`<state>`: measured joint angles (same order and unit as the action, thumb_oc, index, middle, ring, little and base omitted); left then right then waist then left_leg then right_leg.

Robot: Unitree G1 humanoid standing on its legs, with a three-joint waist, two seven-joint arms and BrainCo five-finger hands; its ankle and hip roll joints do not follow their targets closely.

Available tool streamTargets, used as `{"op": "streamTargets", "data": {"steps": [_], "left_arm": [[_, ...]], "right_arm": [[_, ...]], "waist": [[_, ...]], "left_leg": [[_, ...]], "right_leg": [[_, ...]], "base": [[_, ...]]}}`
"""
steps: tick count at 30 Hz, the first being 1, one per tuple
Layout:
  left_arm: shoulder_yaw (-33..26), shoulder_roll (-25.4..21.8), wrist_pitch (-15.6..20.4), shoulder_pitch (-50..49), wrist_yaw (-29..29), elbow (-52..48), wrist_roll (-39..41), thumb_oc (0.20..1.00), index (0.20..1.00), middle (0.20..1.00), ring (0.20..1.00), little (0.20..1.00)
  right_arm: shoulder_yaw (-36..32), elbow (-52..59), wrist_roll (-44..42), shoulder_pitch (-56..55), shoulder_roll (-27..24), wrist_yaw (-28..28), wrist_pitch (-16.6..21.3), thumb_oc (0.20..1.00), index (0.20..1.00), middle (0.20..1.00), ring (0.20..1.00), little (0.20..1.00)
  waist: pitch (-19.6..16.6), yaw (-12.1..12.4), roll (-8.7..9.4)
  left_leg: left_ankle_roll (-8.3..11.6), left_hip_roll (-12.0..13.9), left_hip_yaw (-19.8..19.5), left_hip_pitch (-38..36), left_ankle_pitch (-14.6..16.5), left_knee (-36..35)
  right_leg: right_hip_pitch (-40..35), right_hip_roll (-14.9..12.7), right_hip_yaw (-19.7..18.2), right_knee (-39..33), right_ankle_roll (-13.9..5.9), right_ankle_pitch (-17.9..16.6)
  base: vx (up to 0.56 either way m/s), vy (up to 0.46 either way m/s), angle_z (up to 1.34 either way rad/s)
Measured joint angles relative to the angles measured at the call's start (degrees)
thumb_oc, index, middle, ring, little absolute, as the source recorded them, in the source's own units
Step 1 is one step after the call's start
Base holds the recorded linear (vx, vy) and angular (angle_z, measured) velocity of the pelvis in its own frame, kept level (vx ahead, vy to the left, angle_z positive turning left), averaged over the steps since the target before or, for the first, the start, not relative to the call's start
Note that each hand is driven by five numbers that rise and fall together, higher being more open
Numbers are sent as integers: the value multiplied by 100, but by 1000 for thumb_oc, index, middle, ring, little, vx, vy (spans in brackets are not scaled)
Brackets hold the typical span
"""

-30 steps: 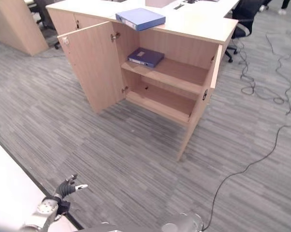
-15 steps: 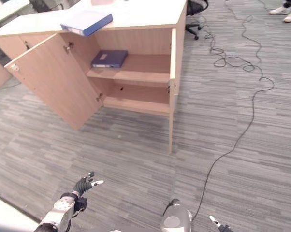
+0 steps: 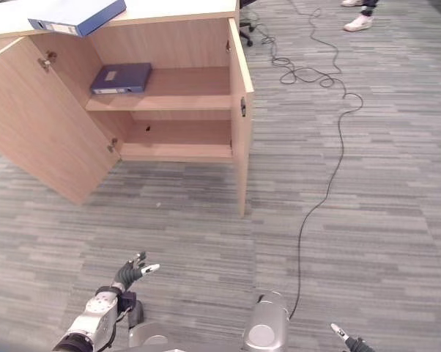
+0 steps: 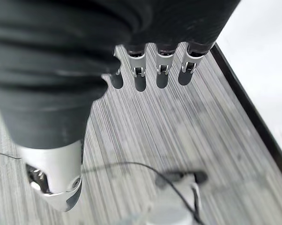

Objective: Put the empty folder in the office cabinet

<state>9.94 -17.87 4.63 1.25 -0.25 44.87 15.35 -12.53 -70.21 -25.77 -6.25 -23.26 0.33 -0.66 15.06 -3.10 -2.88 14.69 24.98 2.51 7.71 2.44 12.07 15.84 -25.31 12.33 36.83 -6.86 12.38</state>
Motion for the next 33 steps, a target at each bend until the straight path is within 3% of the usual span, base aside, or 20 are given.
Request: {"op": "streamTargets", "data": {"steps": [1, 2, 4, 5, 7, 8, 9, 11, 13, 14, 15, 16, 17, 18, 19, 20, 22, 25, 29, 33], "left_arm": [[-49, -207, -38, -80, 22, 19, -1, 1000, 1000, 1000, 1000, 1000], [-43, -324, -69, -334, 6, 10, -5, 1000, 1000, 1000, 1000, 1000], [136, -521, -99, -308, -51, -41, -24, 1000, 1000, 1000, 1000, 1000], [126, -614, -73, -308, -54, -108, -40, 1000, 1000, 1000, 1000, 1000], [83, -646, -114, -438, -49, -11, -96, 1000, 1000, 1000, 1000, 1000], [2, -688, -114, -477, -47, -55, -103, 1000, 1000, 1000, 1000, 1000], [14, -650, -130, -466, -47, -23, -112, 1000, 1000, 1000, 1000, 1000], [18, -589, -148, -473, -50, -7, -123, 1000, 1000, 1000, 1000, 1000], [25, -445, -173, -508, -54, 11, -182, 1000, 1000, 1000, 1000, 1000], [15, -313, -175, -514, -55, 129, -329, 1000, 1000, 1000, 1000, 1000], [14, -208, -181, -520, -56, 251, -342, 1000, 1000, 1000, 1000, 1000], [14, -101, -187, -577, -70, 246, -344, 1000, 1000, 1000, 1000, 1000], [8, -102, -186, -621, -72, 225, -344, 1000, 1000, 1000, 1000, 1000], [-22, -146, -173, -664, -70, 180, -344, 1000, 1000, 1000, 1000, 1000], [-50, 24, -178, -626, -76, 152, -344, 1000, 1000, 1000, 1000, 1000], [-51, 57, -179, -608, -77, 144, -342, 1000, 1000, 1000, 1000, 1000], [-65, 150, -91, -350, -76, 44, -335, 1000, 1000, 1000, 1000, 1000], [-103, 41, -53, -59, -78, -91, -329, 1000, 1000, 1000, 1000, 1000], [-108, 27, -40, -186, -82, -289, -320, 1000, 1000, 1000, 1000, 1000], [-104, 66, -98, -452, -92, -160, -259, 1000, 1000, 1000, 1000, 1000]], "right_arm": [[-19, 12, 0, -170, 298, 27, -8, 1000, 1000, 1000, 1000, 1000], [1, -39, 0, -275, 545, 96, 13, 1000, 1000, 1000, 1000, 1000], [25, 168, -4, -387, 709, 96, 36, 1000, 1000, 1000, 1000, 1000], [87, 274, -5, -439, 770, 122, 51, 1000, 1000, 1000, 1000, 1000], [407, 327, -6, -265, 883, 174, 41, 1000, 1000, 1000, 1000, 1000], [446, 349, -10, -212, 1036, 212, 56, 1000, 1000, 1000, 1000, 1000], [429, 298, -20, -289, 1116, 224, 20, 1000, 1000, 1000, 1000, 1000], [482, 310, -10, -344, 1084, 220, 26, 1000, 1000, 1000, 1000, 1000], [489, 347, -10, -314, 1054, 226, 29, 1000, 1000, 1000, 1000, 1000], [494, 347, -10, -284, 1047, 223, 30, 1000, 1000, 1000, 1000, 1000], [512, 320, -9, -291, 1047, 220, 9, 1000, 1000, 1000, 1000, 1000], [526, 245, -4, -375, 1052, 210, -28, 1000, 1000, 1000, 1000, 1000], [554, 228, -2, -420, 1057, 202, -39, 1000, 1000, 1000, 1000, 1000], [607, 145, 0, -476, 1077, 206, -79, 1000, 1000, 1000, 1000, 1000], [604, 50, -1, -277, 834, 199, 10, 1000, 1000, 1000, 1000, 1000], [595, 51, -1, -187, 735, 196, 38, 1000, 1000, 1000, 1000, 1000], [597, 77, -4, 47, 369, 182, 46, 1000, 1000, 1000, 1000, 1000], [626, 81, -5, 441, 315, 187, 36, 1000, 1000, 1000, 1000, 1000], [608, 74, 2, 392, 336, 216, -15, 1000, 1000, 1000, 1000, 1000], [580, 133, 6, 439, 279, 216, 6, 1000, 1000, 1000, 1000, 1000]], "waist": [[-193, -1, 325], [-430, 104, 434], [-450, 204, 607], [-431, 158, 708], [-367, 243, 583], [-321, 281, 513], [-345, 196, 450], [-294, 152, 361], [-228, 23, 252], [-141, -144, 198], [-109, -276, 166], [-97, -265, 188], [-101, -267, 237], [-205, -208, 430], [-174, -205, 293], [-174, -205, 189], [-205, -104, 8], [-71, -175, -198], [-93, -87, -513], [-45, -50, -607]], "left_leg": [[111, -259, 64, 20, 13, 122], [147, -392, 35, 54, -57, 187], [-283, -943, 198, 256, 351, 963], [-234, -1136, 281, 380, 693, 1394], [-602, -1155, 728, 220, 1034, 1509], [-648, -1140, 813, 3, 920, 1209], [-840, -1179, 839, -197, 781, 807], [-1196, -1328, 931, -535, 535, 52], [-1345, -1515, 935, -857, 211, -716], [-1380, -1632, 970, -1128, 39, -1144], [-1379, -1693, 987, -1294, 19, -1331], [-1349, -1787, 1167, -1693, -86, -1721], [-1288, -1821, 1230, -1838, -96, -1785], [-1193, -1934, 1259, -1972, -23, -1783], [-1164, -1821, 1213, -2020, 55, -1731], [-1177, -1772, 1204, -2021, 62, -1739], [-1098, -1681, 1122, -2085, 38, -1604], [-832, -1626, 1261, -2092, 83, -1595], [-748, -1617, 1187, -2062, 221, -1604], [-633, -1437, 1205, -1859, 20, -1025]], "right_leg": [[-63, -117, -158, -406, -347, -90], [-446, -85, -74, -1302, -309, -181], [-1058, -348, 166, -2354, 412, -719], [-1029, -524, 149, -2223, 634, -1916], [-504, -646, 19, -1883, 81, -3659], [-190, -725, 254, -1315, 312, -3863], [-37, -649, 292, -995, -129, -3371], [22, -436, 559, -1386, -504, -2779], [-99, -142, 1128, -2644, -605, -2627], [-253, 54, 1775, -3468, -609, -2628], [-344, 186, 2094, -3713, -612, -2624], [-531, 323, 2853, -3432, -693, -2352], [-629, 377, 3020, -3098, -681, -2159], [-716, 593, 2788, -2535, -627, -1860], [-681, 918, 2351, -2615, 35, -1889], [-671, 1048, 2122, -2599, 212, -1985], [-752, 1554, 610, -3007, 351, -2065], [-676, 1364, 942, -2858, 265, -2186], [-672, 831, 1341, -1735, 32, -1154], [-857, 1038, 1404, -2028, 158, -1020]], "base": [[226, 433, 21], [295, 582, -3], [175, 448, -9], [103, 439, -23], [131, 481, -77], [120, 308, -50], [172, 223, -13], [175, 156, -7], [130, 160, -25], [94, 215, -18], [83, 321, -17], [5, 302, -2], [5, 287, -5], [-37, 149, 1], [18, 91, -10], [18, 38, 2], [29, -26, -36], [81, -93, 0], [152, -139, 31], [30, -164, 0]]}}
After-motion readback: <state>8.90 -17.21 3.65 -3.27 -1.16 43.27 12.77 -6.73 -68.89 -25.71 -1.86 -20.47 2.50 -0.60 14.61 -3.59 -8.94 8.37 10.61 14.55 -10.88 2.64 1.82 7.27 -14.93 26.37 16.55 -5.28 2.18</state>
